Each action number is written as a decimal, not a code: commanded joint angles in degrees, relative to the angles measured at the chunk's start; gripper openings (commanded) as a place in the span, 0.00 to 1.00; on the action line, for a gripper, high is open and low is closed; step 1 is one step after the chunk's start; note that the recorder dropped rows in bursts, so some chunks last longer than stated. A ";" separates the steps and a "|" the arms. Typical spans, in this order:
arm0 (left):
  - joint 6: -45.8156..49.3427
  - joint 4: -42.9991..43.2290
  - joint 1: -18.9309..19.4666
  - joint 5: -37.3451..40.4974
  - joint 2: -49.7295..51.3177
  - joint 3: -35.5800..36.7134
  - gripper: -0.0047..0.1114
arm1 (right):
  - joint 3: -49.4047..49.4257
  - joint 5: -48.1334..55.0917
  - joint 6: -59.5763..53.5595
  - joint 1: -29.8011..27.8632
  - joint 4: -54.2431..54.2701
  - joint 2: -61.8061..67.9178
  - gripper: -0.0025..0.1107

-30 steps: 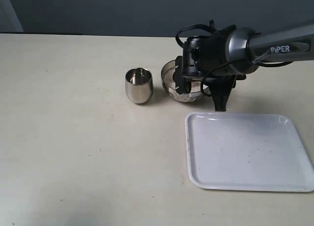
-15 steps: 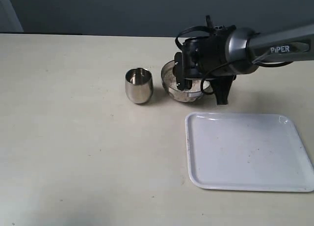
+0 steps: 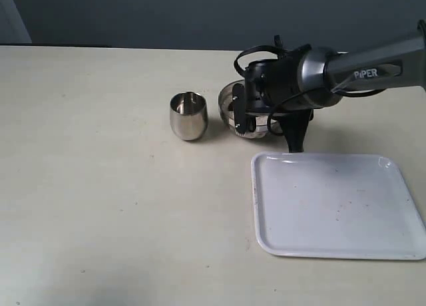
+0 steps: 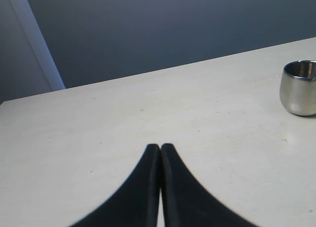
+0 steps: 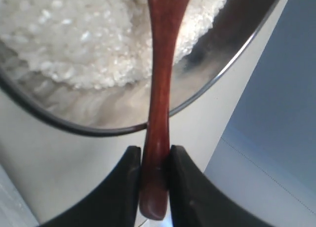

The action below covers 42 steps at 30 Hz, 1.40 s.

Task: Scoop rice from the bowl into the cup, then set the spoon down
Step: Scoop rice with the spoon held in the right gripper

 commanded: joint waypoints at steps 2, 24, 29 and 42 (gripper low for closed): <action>-0.24 -0.08 -0.15 0.12 -0.22 -0.26 0.04 | 0.04 -0.83 -0.87 -0.31 1.49 -0.20 0.01; -0.24 -0.08 -0.15 0.12 -0.22 -0.26 0.04 | 0.04 -0.14 -2.86 -1.64 14.12 -2.73 0.01; -0.24 -0.08 -0.15 0.12 -0.22 -0.26 0.04 | 0.04 -0.70 -2.98 -1.64 13.63 -3.41 0.01; -0.24 -0.08 -0.15 0.12 -0.22 -0.26 0.04 | -3.99 -0.75 -7.21 -3.10 20.13 -4.51 0.01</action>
